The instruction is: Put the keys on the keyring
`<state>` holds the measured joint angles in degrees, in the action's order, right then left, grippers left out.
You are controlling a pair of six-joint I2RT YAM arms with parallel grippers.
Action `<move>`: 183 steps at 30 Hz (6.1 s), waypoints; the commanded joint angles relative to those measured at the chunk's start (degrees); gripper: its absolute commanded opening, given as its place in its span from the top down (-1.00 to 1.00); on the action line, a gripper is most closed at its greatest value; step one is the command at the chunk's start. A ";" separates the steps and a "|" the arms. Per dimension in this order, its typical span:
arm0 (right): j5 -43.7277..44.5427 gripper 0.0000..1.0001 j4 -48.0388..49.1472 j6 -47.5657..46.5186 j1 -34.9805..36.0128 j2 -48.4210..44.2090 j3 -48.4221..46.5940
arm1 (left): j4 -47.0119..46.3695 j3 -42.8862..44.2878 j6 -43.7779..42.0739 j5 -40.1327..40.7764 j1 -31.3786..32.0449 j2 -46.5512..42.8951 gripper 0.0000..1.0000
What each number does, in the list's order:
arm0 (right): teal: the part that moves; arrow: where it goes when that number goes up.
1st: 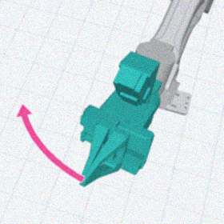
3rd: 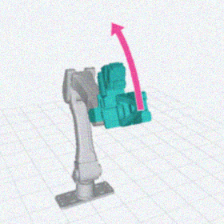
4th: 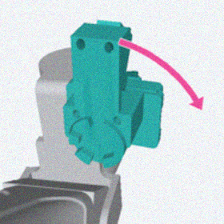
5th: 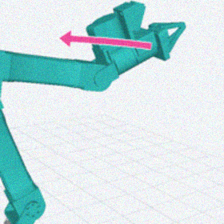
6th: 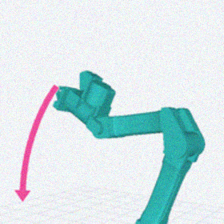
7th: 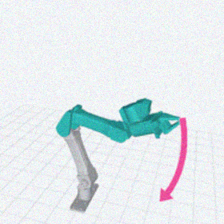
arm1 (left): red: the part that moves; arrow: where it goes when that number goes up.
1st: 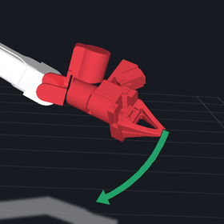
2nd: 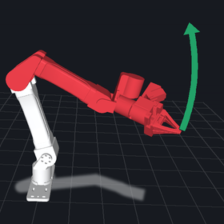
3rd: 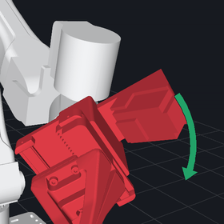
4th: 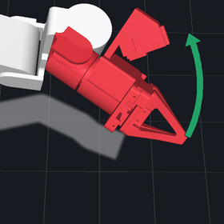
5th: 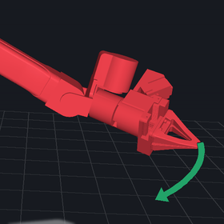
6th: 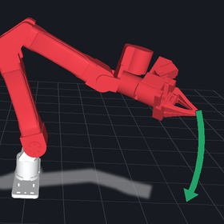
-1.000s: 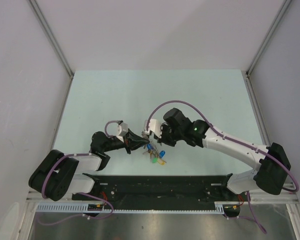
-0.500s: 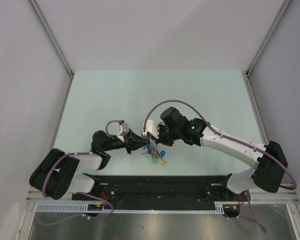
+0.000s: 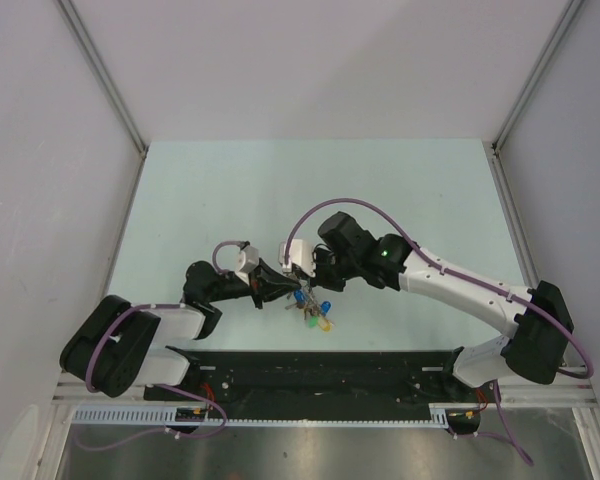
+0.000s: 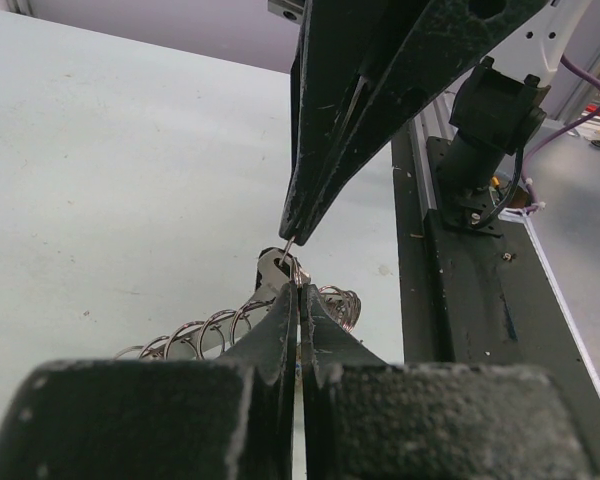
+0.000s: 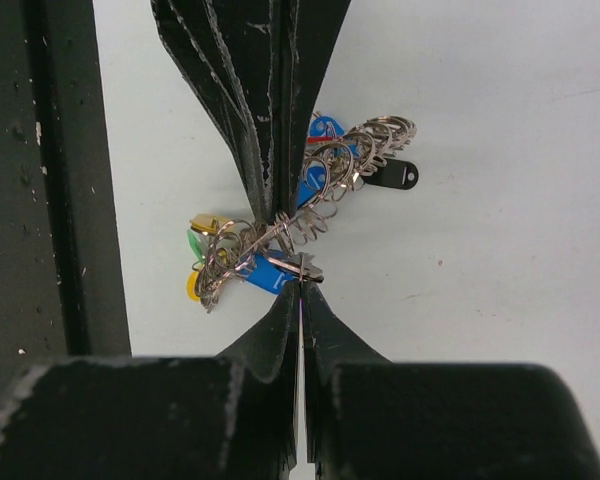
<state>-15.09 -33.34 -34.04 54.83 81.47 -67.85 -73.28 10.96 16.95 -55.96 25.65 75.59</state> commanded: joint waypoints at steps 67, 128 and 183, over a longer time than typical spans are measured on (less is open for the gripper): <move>-1.69 1.00 -4.10 -1.91 1.16 1.58 -5.71 | -25.51 1.87 -1.31 -3.89 0.28 0.61 1.00; 17.46 0.02 5.08 21.89 -13.78 10.04 2.53 | -25.60 -5.60 -4.56 5.16 -7.37 -6.07 0.99; 8.68 0.67 21.66 26.48 -20.55 7.21 21.01 | -25.60 -4.28 -2.54 2.62 -7.37 -4.75 0.99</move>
<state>-6.87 -10.81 -7.51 34.57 88.51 -44.71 -74.02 5.34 13.58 -51.86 18.70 71.13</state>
